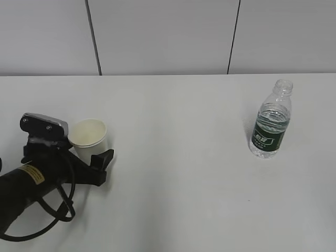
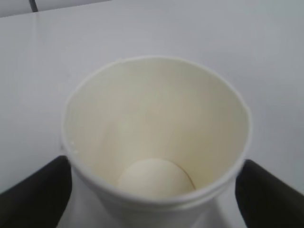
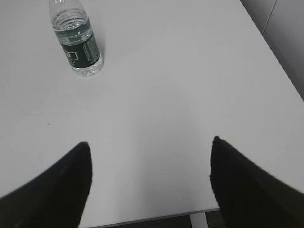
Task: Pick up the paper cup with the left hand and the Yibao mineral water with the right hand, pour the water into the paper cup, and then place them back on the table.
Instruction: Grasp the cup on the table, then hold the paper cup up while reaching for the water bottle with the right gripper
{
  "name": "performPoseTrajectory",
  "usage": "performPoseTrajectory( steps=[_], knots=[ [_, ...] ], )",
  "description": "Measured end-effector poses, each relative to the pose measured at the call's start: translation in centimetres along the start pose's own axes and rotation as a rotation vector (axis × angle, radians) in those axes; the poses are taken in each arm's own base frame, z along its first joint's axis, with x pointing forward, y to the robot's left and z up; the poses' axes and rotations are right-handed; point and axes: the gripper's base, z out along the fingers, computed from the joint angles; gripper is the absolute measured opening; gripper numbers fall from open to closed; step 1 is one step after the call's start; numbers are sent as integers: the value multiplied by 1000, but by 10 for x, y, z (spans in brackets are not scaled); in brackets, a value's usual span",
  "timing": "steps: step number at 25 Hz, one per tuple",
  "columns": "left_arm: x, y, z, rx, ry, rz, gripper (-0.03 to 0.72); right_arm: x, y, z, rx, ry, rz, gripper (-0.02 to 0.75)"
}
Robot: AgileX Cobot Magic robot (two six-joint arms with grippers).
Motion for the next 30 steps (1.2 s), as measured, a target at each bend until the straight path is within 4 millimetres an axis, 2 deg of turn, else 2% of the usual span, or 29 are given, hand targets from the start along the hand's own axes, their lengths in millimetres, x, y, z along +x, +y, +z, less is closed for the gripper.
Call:
performPoseTrajectory(
  steps=[7,21,30],
  knots=[
    [-1,1,15,-10,-22,-4,633,0,0,0,0,0,0,573],
    [-1,1,16,-10,-39,-5,575,0,0,0,0,0,0,573],
    [-1,1,16,-10,-40,-5,430,0,0,0,0,0,0,573]
  ],
)
